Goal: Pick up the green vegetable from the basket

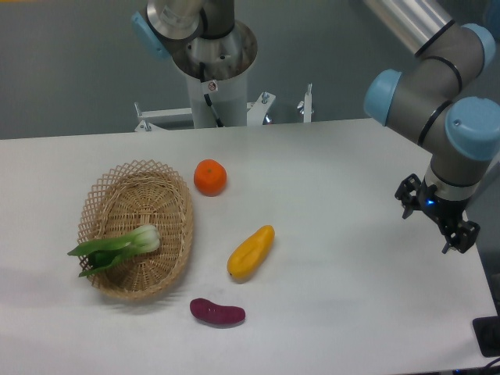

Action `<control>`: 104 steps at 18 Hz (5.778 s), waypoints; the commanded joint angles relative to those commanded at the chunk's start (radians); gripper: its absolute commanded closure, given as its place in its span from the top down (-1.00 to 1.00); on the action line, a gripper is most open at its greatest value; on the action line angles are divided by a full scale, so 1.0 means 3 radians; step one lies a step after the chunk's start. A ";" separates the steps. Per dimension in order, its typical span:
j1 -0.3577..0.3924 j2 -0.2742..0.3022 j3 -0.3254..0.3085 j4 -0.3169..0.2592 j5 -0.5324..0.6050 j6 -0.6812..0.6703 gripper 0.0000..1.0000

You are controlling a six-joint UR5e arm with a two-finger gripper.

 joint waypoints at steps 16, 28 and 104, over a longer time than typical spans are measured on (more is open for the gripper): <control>-0.0051 0.0056 -0.0097 0.0005 -0.0066 -0.0077 1.00; -0.0593 0.0133 -0.0311 0.0041 -0.0097 -0.0935 1.00; -0.0630 0.0716 -0.1013 0.0486 -0.0808 -0.1622 -0.67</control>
